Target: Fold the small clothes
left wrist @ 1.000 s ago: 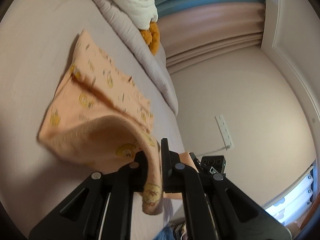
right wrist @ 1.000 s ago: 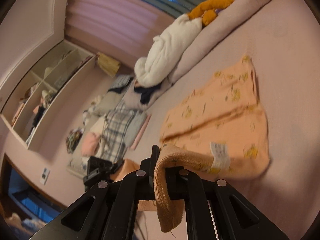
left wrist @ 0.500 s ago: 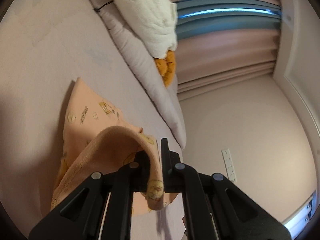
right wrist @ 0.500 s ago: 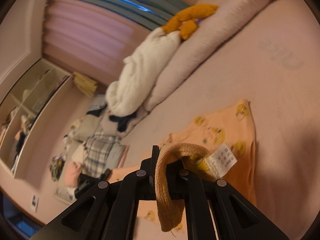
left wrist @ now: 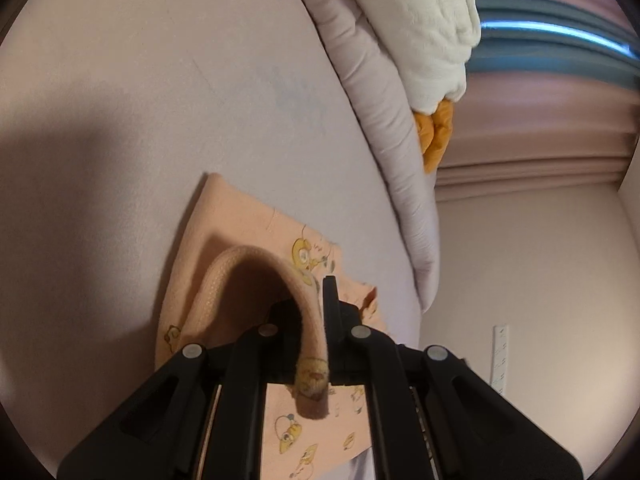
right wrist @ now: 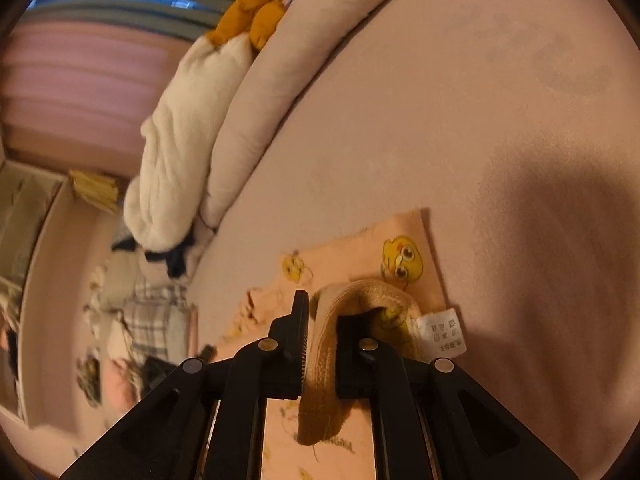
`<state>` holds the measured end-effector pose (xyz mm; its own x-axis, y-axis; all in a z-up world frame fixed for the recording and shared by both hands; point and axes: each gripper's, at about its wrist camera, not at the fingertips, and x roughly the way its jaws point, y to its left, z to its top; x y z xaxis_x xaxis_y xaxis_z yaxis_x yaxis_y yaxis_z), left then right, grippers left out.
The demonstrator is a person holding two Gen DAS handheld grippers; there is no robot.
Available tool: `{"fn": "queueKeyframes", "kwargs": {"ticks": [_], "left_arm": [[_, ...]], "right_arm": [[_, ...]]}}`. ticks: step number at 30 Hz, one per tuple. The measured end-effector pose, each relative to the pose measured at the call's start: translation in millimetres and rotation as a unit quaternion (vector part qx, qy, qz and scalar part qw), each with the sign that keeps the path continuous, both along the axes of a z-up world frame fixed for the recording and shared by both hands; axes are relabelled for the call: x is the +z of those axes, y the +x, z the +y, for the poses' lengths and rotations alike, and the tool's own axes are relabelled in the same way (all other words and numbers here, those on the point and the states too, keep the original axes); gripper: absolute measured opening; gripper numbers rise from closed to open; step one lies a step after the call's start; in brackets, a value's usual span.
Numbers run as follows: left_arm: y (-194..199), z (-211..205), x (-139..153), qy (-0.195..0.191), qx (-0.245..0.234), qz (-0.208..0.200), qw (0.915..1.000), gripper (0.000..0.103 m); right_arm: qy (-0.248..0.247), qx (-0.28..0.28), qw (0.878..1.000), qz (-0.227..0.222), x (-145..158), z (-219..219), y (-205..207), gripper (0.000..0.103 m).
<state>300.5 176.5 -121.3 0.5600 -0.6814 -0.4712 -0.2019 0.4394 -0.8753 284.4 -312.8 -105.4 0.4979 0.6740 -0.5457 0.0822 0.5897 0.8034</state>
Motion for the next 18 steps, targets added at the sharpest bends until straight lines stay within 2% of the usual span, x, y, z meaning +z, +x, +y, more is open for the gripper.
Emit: {"fn": "queueKeyframes", "kwargs": {"ticks": [1, 2, 3, 4, 7, 10, 13, 14, 16, 18], "left_arm": [[-0.7, -0.5, 2.3, 0.005, -0.007, -0.001, 1.0000, 0.012], [-1.3, -0.6, 5.1, 0.008, -0.017, -0.002, 0.9998, 0.020], [-1.5, -1.1, 5.4, 0.004, -0.023, -0.002, 0.9997, 0.023], [-0.7, -0.7, 7.4, -0.004, -0.029, -0.005, 0.9996, 0.028], [8.0, 0.8, 9.4, -0.039, -0.024, -0.012, 0.9989, 0.031], [19.8, 5.8, 3.0, -0.100, 0.019, -0.009, 0.9947, 0.037], [22.4, 20.0, -1.8, -0.122, 0.080, -0.009, 0.9893, 0.038], [21.3, 26.5, -3.1, -0.128, 0.101, -0.008, 0.9866, 0.042], [18.3, 33.2, -1.0, -0.114, 0.112, -0.002, 0.9871, 0.043], [12.2, 37.1, 6.0, -0.073, 0.099, -0.004, 0.9924, 0.043]], "right_arm": [[0.009, 0.012, 1.000, 0.003, 1.2, -0.7, -2.6, 0.026], [0.021, 0.021, 1.000, 0.006, 1.6, -0.2, -3.2, 0.033], [0.035, 0.030, 0.999, 0.009, 3.4, -1.7, -5.4, 0.042], [0.048, 0.035, 0.998, 0.008, 5.4, -2.9, -5.8, 0.043], [0.101, 0.029, 0.994, 0.006, 8.4, -7.6, -1.2, 0.044], [0.159, -0.002, 0.987, -0.009, 8.3, -12.1, 7.3, 0.044], [0.151, -0.054, 0.987, -0.019, 2.7, -27.0, 13.2, 0.044], [0.147, -0.064, 0.987, -0.016, 0.5, -29.8, 13.6, 0.044], [0.136, -0.073, 0.988, -0.012, -0.5, -35.3, 8.8, 0.044], [0.117, -0.068, 0.990, -0.028, 6.3, -38.8, 1.8, 0.044]]}}
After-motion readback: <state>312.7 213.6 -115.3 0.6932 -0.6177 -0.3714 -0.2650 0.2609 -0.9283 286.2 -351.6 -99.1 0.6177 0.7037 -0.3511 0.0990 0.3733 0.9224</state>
